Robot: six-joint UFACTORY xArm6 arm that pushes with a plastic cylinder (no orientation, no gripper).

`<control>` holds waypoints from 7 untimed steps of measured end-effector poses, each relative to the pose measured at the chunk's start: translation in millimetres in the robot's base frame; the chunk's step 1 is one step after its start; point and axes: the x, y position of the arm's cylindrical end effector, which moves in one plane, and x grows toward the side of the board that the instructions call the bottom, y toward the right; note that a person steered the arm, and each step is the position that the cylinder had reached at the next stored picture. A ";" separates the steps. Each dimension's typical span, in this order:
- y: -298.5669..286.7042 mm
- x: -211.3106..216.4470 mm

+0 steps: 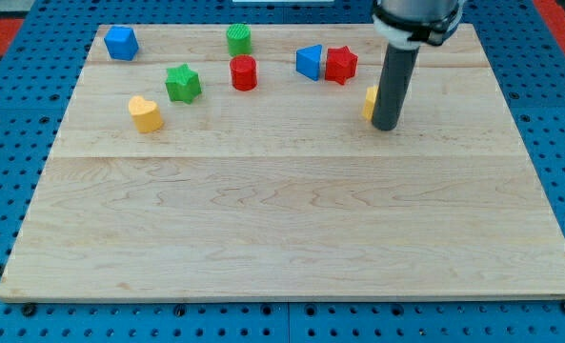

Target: Slide the yellow hexagon slightly right and bit a up

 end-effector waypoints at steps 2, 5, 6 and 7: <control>49.7 -33.8; 11.2 -84.8; 34.3 -100.1; 11.4 -89.2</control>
